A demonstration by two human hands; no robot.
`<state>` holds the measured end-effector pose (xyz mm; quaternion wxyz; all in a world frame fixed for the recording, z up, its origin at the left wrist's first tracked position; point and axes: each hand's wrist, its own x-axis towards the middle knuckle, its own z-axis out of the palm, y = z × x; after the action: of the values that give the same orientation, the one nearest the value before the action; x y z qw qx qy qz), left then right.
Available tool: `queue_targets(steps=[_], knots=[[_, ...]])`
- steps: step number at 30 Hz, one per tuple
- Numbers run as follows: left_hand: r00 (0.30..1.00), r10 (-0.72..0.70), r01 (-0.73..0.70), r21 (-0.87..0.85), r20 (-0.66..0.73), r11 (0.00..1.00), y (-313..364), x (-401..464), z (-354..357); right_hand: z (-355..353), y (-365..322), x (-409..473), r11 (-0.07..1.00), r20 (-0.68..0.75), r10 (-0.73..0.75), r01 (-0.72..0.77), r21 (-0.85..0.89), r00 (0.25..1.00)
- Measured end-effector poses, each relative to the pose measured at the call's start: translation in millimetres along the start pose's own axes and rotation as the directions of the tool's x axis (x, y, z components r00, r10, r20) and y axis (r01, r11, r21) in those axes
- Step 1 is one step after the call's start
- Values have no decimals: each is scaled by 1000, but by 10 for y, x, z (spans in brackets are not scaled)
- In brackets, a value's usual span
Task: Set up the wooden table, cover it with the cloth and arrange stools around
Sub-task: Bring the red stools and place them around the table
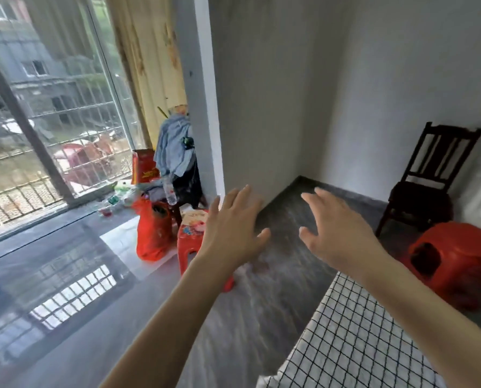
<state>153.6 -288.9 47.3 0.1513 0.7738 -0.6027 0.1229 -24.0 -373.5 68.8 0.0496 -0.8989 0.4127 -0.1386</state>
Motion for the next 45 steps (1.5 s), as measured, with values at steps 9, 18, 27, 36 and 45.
queue_targets(steps=[9, 18, 27, 36, 45], knots=[[990, -140, 139, 114, 5, 984, -1314, -816, -193, 576, -1468, 204, 987, 44, -144, 141, 77, 989], [964, -260, 254, 108, 49, 961, -2225, -1306, -250, 996, -2352, 461, 966, 110, -251, 243, 83, 962], [960, -256, 247, 87, 111, 965, -2862, -1181, 130, 1410, -2613, 996, 969, 155, -245, 241, 47, 957], [967, -241, 238, 55, 77, 970, -3567, -329, 521, 1814, -2681, 2103, 979, 172, -205, 202, 36, 964], [954, -265, 255, 89, 141, 963, -4243, 518, 889, 2246, -2729, 3109, 979, 231, -204, 202, 35, 951]])
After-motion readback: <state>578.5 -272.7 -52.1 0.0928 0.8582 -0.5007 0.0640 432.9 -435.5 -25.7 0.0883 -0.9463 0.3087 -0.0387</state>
